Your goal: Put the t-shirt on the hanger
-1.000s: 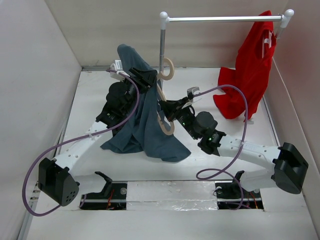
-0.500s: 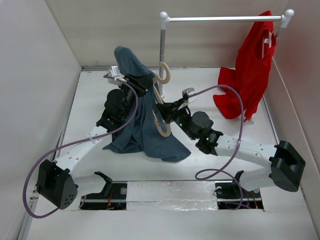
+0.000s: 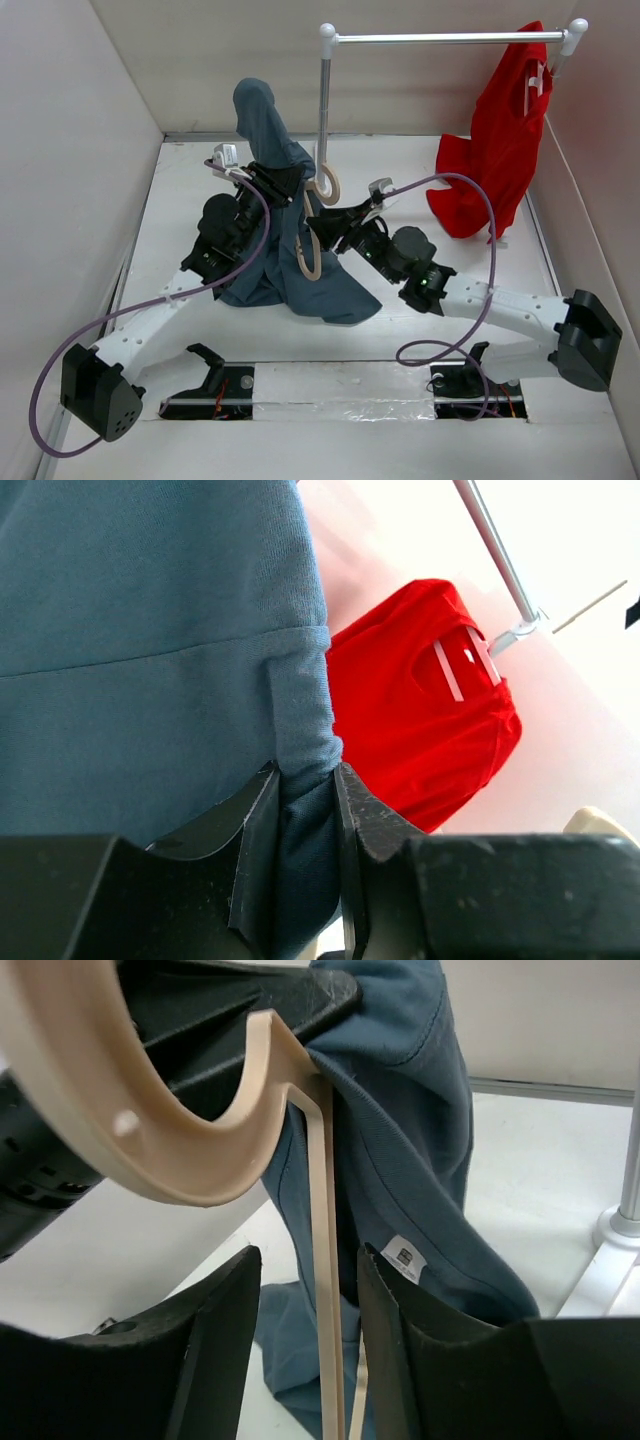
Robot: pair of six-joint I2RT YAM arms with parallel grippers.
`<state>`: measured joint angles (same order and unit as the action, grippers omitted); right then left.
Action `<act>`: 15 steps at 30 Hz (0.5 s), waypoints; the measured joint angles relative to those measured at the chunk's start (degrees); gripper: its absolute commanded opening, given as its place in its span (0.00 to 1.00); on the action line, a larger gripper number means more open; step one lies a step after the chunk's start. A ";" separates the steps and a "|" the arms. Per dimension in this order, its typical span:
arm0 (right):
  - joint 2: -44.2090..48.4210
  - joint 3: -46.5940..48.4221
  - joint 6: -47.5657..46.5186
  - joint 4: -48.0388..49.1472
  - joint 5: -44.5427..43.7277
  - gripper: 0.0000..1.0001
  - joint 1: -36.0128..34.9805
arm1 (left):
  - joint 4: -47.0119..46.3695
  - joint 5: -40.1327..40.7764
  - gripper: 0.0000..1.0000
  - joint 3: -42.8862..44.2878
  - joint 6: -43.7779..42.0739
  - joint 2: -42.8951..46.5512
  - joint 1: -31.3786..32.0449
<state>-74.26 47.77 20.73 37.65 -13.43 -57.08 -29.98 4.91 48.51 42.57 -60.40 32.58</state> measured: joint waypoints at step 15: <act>8.90 -15.56 -0.28 -1.01 11.96 0.47 9.07 | 0.07 -6.14 0.00 -2.12 2.36 4.70 -1.57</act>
<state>-65.36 32.21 20.45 36.64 -1.48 -48.01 -29.91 -1.23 46.39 44.93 -55.70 31.00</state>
